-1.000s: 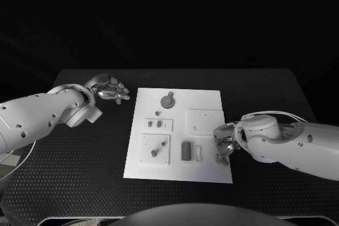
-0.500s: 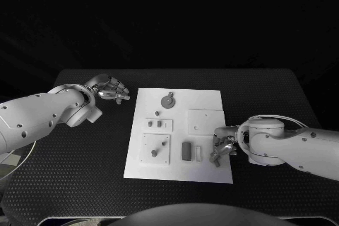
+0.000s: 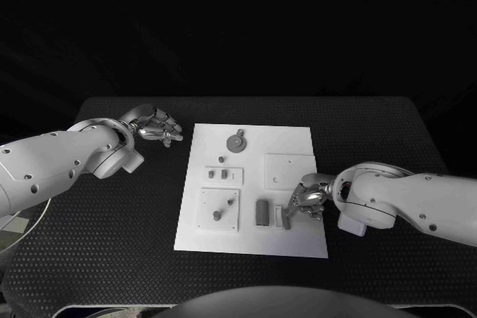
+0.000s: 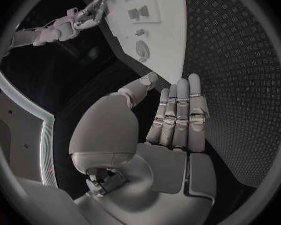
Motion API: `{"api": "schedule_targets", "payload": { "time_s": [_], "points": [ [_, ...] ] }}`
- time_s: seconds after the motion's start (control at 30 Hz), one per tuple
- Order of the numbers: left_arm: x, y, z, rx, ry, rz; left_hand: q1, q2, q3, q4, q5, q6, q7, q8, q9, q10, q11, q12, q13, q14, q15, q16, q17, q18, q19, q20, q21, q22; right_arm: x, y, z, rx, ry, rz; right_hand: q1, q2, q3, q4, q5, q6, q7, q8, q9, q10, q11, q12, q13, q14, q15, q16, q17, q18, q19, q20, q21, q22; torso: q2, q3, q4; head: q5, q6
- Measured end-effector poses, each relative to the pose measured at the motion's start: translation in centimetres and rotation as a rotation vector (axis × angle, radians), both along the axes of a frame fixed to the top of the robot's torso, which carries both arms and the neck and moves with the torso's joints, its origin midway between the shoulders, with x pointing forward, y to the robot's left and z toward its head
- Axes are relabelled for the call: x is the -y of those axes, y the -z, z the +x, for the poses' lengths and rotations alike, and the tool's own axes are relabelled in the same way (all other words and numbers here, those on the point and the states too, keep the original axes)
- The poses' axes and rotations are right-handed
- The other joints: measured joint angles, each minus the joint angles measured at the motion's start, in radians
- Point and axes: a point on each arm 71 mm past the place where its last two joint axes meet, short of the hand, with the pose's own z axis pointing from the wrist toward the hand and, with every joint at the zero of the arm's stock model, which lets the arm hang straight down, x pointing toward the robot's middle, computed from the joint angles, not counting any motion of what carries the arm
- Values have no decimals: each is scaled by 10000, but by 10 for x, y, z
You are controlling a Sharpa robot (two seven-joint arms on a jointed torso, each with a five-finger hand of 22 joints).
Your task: Assemble the parts on the task board
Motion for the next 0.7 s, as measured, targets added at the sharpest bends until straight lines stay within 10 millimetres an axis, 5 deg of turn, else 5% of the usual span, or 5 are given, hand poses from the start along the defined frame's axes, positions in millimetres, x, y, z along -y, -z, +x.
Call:
{"api": "schedule_targets", "payload": {
  "time_s": [0.4, 0.7],
  "points": [
    [1, 0, 0, -32, 20, 7, 0, 0, 0, 0, 0, 0, 0, 0, -6, 0, 0, 0, 1, 0, 0, 0, 9, 0, -1, 1, 0, -1, -8, -2, 4, 54, 83, 129, -99, -20, -67, -13, 0, -1, 1, 107, 32, -35, -38, 0, 1, 3, 4, 0, -9, -8, 0, 1, 0, 0, 1, 7, -6, -11, -7],
    [0, 0, 0, -55, 17, 15, 0, 0, 0, 0, 0, 0, 0, 0, -8, 0, 0, 0, 1, 0, 0, 0, 8, 0, -2, 2, 0, -1, -9, -3, 4, 117, -129, -16, -535, -397, -251, 92, -1, -1, 2, -9, 2, -70, -3, 0, -26, 17, 18, -77, -52, -13, 0, 1, -1, 0, 1, 2, 0, -3, -30]
  ]
}}
